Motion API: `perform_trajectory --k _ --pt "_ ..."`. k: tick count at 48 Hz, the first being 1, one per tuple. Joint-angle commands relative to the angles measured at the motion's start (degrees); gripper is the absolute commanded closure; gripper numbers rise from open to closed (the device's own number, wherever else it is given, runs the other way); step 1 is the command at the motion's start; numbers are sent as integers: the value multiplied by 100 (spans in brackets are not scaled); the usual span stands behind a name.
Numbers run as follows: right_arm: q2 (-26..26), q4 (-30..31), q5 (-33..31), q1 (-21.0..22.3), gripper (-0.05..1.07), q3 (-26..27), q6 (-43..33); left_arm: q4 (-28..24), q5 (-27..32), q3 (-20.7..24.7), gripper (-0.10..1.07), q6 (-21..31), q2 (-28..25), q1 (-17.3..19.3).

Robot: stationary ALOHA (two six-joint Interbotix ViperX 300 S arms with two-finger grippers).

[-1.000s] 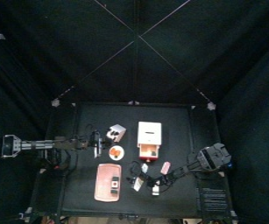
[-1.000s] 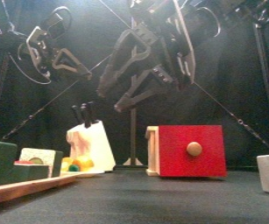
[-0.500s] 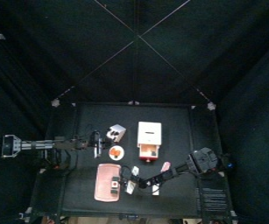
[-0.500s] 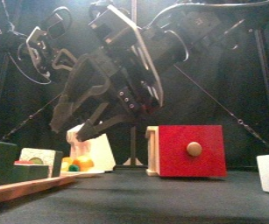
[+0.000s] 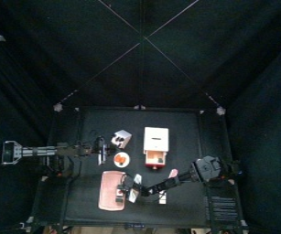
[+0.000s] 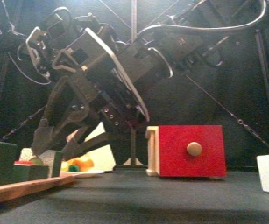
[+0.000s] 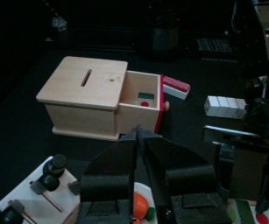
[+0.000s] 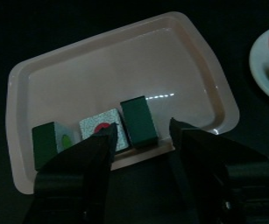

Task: Grab green sushi piece off plate

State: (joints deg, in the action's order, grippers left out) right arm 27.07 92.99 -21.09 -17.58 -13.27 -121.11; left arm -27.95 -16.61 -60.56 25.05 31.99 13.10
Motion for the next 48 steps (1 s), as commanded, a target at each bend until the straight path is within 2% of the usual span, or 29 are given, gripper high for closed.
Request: perform_trajectory --k 1,17,33,48 --pt "-132 18 0 62 20 141 9 18 -44 70 45 -9 9 18" --pt "-185 -141 9 114 40 141 9 9 -44 62 45 -9 9 18" --pt "-633 -141 -35 105 41 88 9 18 -44 62 45 -9 9 18" --pt "-686 -167 -123 79 41 79 0 18 -44 62 45 -9 9 18"
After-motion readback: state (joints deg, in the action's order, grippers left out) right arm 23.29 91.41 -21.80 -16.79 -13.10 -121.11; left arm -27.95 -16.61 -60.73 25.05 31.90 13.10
